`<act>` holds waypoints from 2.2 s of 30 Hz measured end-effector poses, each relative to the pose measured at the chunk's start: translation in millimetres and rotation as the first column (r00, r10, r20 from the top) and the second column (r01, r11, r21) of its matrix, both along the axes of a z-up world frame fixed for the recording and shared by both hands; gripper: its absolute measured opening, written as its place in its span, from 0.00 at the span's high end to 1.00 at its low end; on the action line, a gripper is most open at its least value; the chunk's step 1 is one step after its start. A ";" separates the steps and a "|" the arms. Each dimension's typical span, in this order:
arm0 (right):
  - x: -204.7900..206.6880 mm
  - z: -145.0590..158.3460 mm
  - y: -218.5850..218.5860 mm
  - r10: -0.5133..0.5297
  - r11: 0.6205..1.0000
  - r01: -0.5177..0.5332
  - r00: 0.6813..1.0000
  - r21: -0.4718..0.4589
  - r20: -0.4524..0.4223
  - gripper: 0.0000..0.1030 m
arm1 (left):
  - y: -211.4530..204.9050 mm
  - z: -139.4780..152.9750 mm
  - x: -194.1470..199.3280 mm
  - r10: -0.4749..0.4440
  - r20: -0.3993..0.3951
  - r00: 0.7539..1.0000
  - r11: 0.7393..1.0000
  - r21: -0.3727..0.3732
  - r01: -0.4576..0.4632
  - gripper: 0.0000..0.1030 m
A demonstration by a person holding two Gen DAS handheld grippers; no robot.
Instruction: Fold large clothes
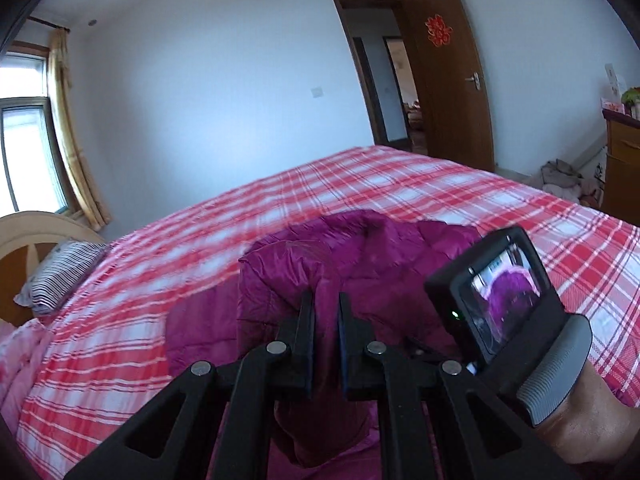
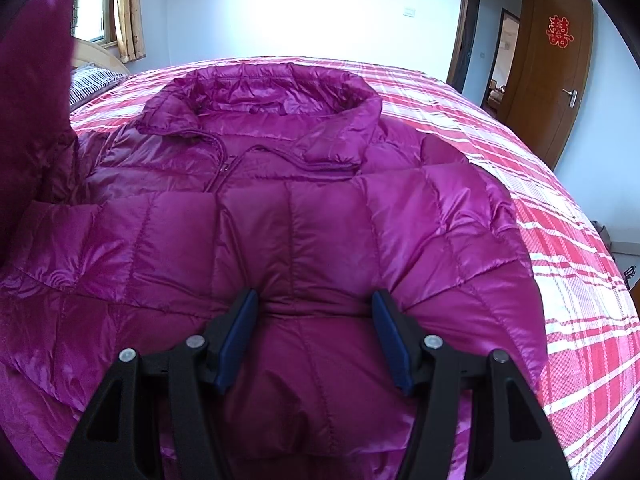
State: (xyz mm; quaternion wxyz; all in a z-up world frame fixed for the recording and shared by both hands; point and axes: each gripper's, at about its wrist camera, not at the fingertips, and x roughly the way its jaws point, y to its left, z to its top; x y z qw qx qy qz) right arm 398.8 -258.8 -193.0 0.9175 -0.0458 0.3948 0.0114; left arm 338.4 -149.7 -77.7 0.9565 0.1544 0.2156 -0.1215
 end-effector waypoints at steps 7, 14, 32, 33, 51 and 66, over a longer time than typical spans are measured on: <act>-0.8 0.8 -5.6 0.004 0.999 -0.004 1.000 0.045 0.005 0.39 | -37.3 -3.4 -11.1 -0.072 0.010 0.997 0.996 0.056 0.072 0.70; -1.5 0.9 -8.3 0.005 0.998 -0.006 1.000 0.065 0.009 0.39 | -8.0 25.9 -26.7 -0.013 0.204 0.979 0.998 0.059 0.001 0.08; -67.1 64.6 -73.6 -0.277 0.925 0.202 0.938 0.322 0.207 0.59 | 38.9 -89.1 70.8 0.275 -0.067 0.959 0.942 0.218 -0.255 0.08; -69.4 74.9 -65.8 -0.243 0.932 0.163 0.944 0.323 0.223 0.59 | 39.9 -89.4 71.4 0.274 -0.073 0.959 0.943 0.213 -0.254 0.08; -25.0 18.7 12.7 0.070 0.955 -0.080 0.997 0.286 0.044 0.56 | 108.8 -18.0 97.0 0.317 -0.027 0.948 0.945 -0.073 -0.318 0.08; -25.7 12.7 16.4 0.079 0.955 -0.089 0.996 0.282 0.047 0.53 | 122.7 -106.2 166.6 0.294 -0.388 0.874 0.946 -0.012 -0.323 0.01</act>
